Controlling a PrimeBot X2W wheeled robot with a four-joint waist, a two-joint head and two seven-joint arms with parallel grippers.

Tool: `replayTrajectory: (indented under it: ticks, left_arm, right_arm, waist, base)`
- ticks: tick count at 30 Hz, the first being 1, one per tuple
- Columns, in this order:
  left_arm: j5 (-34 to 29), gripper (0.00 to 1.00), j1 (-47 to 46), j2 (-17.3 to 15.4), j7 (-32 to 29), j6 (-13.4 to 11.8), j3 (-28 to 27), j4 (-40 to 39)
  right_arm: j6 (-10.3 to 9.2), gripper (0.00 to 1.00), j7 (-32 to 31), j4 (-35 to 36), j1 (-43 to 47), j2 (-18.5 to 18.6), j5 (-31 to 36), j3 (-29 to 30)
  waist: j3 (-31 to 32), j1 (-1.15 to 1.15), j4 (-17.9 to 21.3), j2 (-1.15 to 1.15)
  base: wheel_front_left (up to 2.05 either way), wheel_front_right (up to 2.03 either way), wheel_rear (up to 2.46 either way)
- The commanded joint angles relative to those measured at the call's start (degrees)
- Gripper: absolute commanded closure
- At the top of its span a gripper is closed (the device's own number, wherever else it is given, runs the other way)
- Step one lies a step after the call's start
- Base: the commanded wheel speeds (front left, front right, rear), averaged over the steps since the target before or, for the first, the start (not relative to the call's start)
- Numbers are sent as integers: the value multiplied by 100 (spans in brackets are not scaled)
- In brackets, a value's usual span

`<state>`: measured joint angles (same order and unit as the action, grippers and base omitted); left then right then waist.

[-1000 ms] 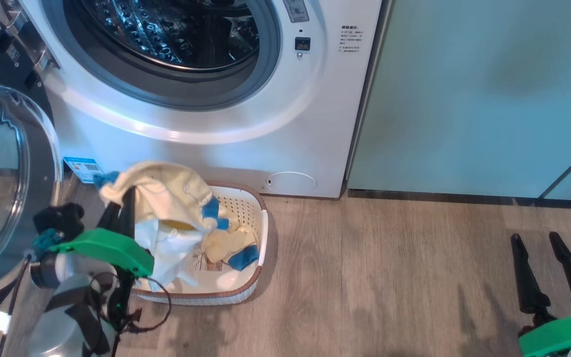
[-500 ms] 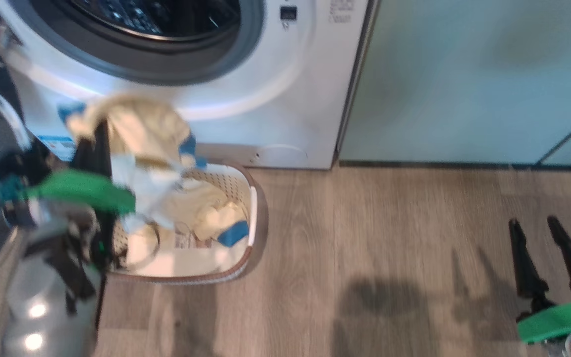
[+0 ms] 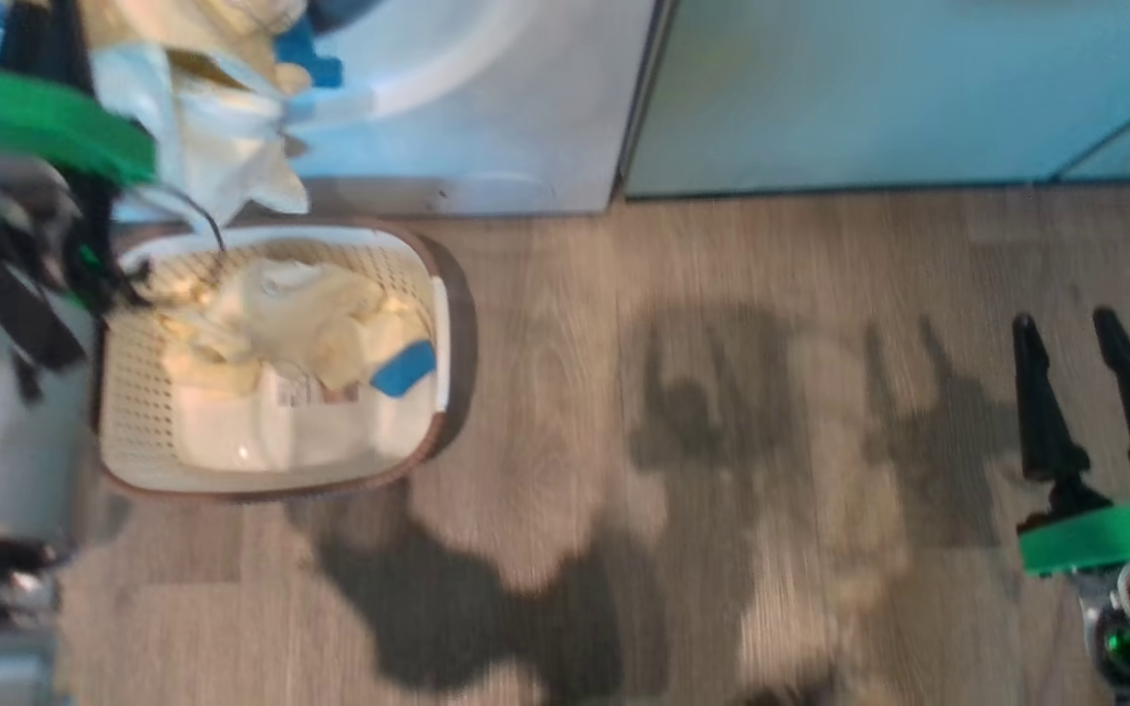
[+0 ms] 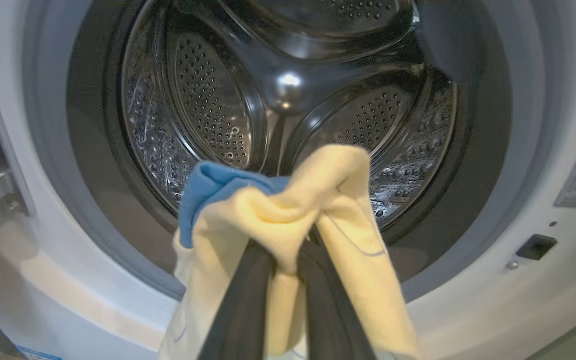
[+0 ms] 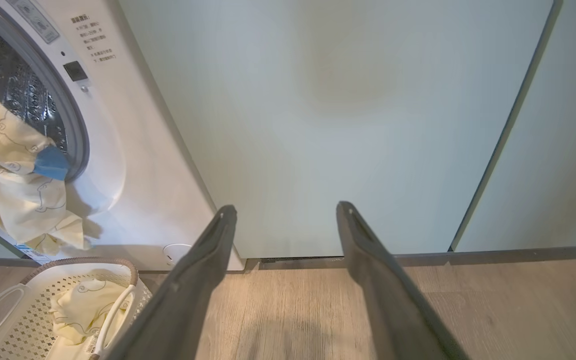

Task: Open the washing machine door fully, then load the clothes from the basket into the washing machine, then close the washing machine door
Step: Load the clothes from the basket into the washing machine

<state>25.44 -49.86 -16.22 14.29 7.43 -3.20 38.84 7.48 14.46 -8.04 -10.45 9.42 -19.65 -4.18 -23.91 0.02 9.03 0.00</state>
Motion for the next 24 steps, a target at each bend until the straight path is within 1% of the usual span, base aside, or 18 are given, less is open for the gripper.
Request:
replayTrajectory:
  ticks: [1,5,8,9,16,21,24]
  left_arm:
    - [234,100,-432,-390,-95,5,-91,-43]
    - [520,100,-1077,-698,-306,5,69,232]
    - [674,100,-1569,-891,-462,5,301,374]
    - [674,100,-1569,-891,-462,5,301,374]
    - [839,100,-2539,-1175,-552,5,922,629]
    - [951,100,-3200,-1347,-532,5,1156,980]
    - [897,100,-3594,-1436,-460,5,1315,1215]
  right_arm:
    - [1,0,54,192,-190,51,-37,-60]
    - [1,0,54,245,-393,36,-42,40]
    - [1,0,54,295,-537,38,-41,117]
    - [1,0,54,295,-537,38,-41,117]
    - [1,0,54,384,-841,-7,-44,192]
    - [1,0,54,394,-1023,-78,-48,158]
    - [1,0,54,380,-1106,-103,-48,94]
  waist:
    - [-352,-2,196,0]
    - [-707,-2,292,0]
    - [-1021,-2,334,0]
    - [-1021,-2,334,0]
    - [-1666,-2,408,0]
    - [-2020,-2,521,0]
    - [-2174,-2,595,0]
  base:
    - [0,0,0]
    - [0,0,0]
    - [0,0,0]
    - [0,0,0]
    - [0,0,0]
    - [0,0,0]
    - [0,0,0]
